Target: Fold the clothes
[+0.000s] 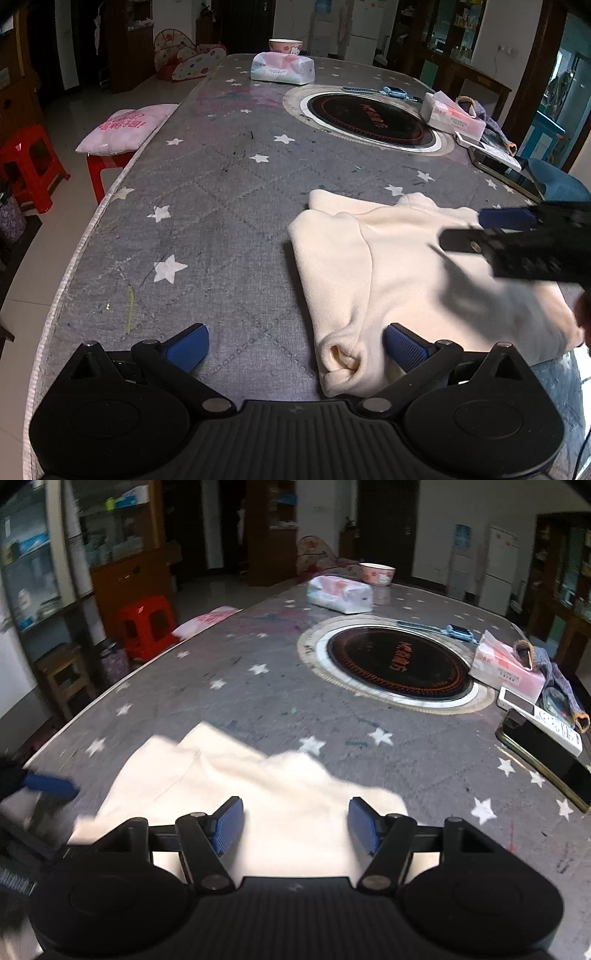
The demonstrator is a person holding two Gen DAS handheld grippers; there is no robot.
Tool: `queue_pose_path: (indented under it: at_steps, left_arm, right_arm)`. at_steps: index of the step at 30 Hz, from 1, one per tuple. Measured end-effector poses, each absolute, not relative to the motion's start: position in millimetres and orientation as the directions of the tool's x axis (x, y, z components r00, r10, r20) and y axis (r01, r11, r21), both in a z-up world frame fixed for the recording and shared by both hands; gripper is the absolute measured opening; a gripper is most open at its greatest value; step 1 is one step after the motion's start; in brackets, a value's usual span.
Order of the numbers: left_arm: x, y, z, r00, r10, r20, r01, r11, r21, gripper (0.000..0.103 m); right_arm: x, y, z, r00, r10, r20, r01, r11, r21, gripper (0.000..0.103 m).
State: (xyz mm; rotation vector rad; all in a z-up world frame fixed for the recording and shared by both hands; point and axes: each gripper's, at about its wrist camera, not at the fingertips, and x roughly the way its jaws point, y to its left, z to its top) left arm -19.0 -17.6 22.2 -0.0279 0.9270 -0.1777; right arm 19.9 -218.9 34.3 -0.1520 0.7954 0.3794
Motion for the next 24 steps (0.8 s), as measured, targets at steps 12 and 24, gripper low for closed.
queue_pose_path:
  at_steps: [12,24]
  left_arm:
    - [-26,-17,23,0.583,-0.156,-0.797,0.118,0.987,-0.107,0.103]
    - [-38,-17,30,0.607,-0.110,-0.787,0.094,0.993,-0.067,0.103]
  right_arm:
    - [-39,-227,36,0.615,0.297,-0.731,-0.438,0.899,-0.003,0.077]
    - [-77,-227,33,0.622,0.325,-0.712,-0.466,0.885,-0.003,0.099]
